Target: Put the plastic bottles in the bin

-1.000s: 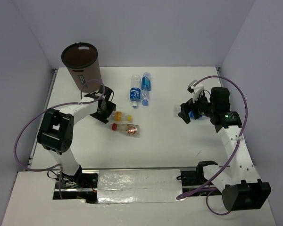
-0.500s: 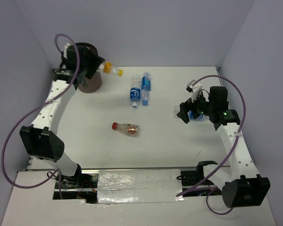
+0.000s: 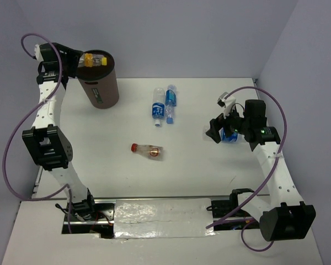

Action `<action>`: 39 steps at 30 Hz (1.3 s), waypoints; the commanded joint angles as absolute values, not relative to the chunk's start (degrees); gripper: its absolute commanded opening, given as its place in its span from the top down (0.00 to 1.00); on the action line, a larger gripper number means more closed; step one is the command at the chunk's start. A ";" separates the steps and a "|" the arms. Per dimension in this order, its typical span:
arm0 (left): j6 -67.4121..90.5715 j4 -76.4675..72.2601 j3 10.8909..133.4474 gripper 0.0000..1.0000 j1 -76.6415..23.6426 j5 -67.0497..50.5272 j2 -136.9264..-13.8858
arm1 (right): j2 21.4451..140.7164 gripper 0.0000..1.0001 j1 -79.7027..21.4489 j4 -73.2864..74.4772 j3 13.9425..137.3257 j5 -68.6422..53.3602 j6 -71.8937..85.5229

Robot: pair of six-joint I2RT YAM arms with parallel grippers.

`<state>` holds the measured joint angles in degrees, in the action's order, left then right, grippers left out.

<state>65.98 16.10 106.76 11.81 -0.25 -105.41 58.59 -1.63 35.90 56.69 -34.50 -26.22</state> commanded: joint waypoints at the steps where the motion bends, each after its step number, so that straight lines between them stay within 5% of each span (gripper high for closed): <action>1: 64.25 13.89 111.00 0.60 11.87 -0.35 -106.87 | 58.27 0.00 -1.67 33.05 58.54 -35.42 -25.58; 2: 63.29 13.97 111.27 0.49 11.87 -0.26 -107.66 | 58.27 0.00 -1.67 32.96 58.45 -35.33 -25.49; 9: 59.15 13.54 111.27 0.26 11.87 -0.26 -108.37 | 58.80 0.00 -1.67 32.70 58.27 -35.51 -25.14; 14: 55.90 13.01 110.48 0.01 11.87 -0.79 -106.97 | 59.85 0.00 -1.67 32.43 58.71 -36.12 -24.87; 25: 49.93 12.04 110.31 0.01 11.86 -3.51 -103.19 | 61.43 0.00 -1.67 33.75 59.06 -37.35 -25.84; 29: 45.62 8.09 105.40 0.01 11.52 -14.21 -98.80 | 62.05 0.00 -1.76 34.36 58.80 -37.44 -25.84; 39: 35.25 16.52 89.94 0.00 -4.12 -26.01 -84.40 | 68.19 0.00 -1.76 36.38 61.33 -32.89 -28.20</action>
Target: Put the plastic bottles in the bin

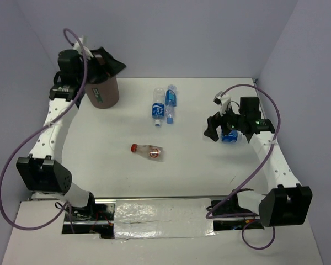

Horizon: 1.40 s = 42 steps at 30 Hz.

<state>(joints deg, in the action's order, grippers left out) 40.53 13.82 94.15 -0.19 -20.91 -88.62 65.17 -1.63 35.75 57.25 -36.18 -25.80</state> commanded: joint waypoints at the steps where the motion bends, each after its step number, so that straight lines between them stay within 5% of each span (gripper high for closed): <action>1: 34.90 16.87 88.26 0.01 -5.09 -26.19 -83.24 | 69.86 0.00 -1.67 39.08 62.22 -30.09 -31.95; 13: 43.67 4.84 60.31 0.01 -8.44 -29.97 -67.42 | 86.03 0.10 -1.50 49.65 66.88 -23.73 -65.72; 18: 46.23 1.33 54.06 0.01 -8.79 -30.58 -65.22 | 89.90 0.00 -2.02 46.24 68.02 -23.39 -69.70; 31: 50.88 -5.60 47.99 0.01 -10.37 -32.60 -63.11 | 105.72 0.01 -5.89 37.89 71.99 -13.45 -68.64; 34: 52.47 -10.18 46.15 0.01 -11.60 -33.84 -62.76 | 106.00 0.05 -6.15 35.51 71.37 -13.36 -67.33; 42: 52.82 -26.09 43.59 0.01 -19.77 -31.64 -65.82 | 104.15 0.40 -6.24 37.61 76.10 -17.66 -57.94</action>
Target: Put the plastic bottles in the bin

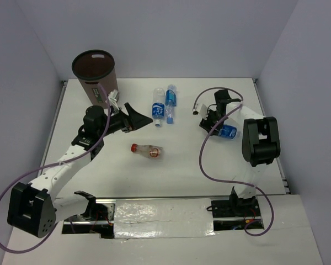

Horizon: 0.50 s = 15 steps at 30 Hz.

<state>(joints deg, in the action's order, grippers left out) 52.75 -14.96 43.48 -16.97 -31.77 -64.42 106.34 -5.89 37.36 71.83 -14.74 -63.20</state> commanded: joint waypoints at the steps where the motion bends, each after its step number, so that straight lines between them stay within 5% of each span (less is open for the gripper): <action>1: 52.74 -27.32 44.03 0.01 -20.65 -31.12 -66.70 | 104.06 0.51 -6.33 40.05 79.16 -20.54 -54.18; 4: 51.77 -32.94 45.96 0.00 -24.34 -30.85 -71.00 | 104.24 0.64 -6.59 43.93 87.43 -26.17 -43.91; 15: 41.75 -34.45 60.37 0.01 -33.31 -24.27 -88.41 | 106.61 0.61 -6.59 44.05 109.77 -57.02 -0.15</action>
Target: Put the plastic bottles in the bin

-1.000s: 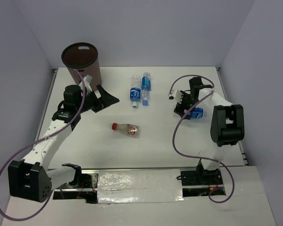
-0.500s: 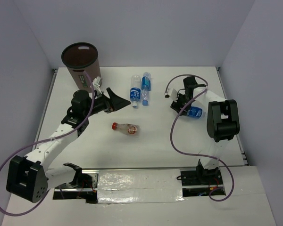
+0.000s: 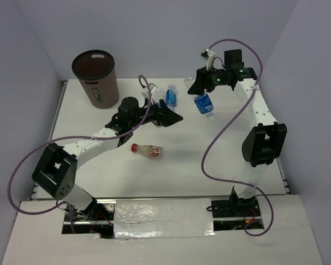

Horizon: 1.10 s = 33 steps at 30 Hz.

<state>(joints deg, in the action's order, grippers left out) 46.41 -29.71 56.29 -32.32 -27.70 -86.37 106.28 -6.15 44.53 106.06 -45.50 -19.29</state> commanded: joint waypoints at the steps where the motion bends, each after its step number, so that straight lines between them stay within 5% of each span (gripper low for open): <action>1: 41.57 -34.54 60.99 0.01 -33.48 -23.56 -89.20 | 106.52 0.61 -6.77 40.64 109.60 -58.08 3.30; 9: 41.04 -36.65 68.29 0.01 -35.68 -21.00 -95.97 | 100.29 0.60 -7.56 15.31 97.65 -62.13 34.50; 25: 45.79 -37.36 70.49 0.04 -36.65 -22.77 -98.09 | 91.50 0.54 -11.51 -17.57 79.46 -61.96 52.65; 28: 45.18 -35.34 70.05 0.19 -36.48 -22.33 -96.77 | 90.79 0.44 -11.69 -16.18 79.89 -61.96 49.93; 33: 45.09 -31.83 68.91 0.69 -34.72 -23.90 -93.97 | 90.44 0.12 -11.43 -7.76 83.22 -61.44 39.04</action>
<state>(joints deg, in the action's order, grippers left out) 46.41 -33.91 68.49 -36.42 -23.49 -96.97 94.65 -10.96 -10.61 79.55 -60.51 45.32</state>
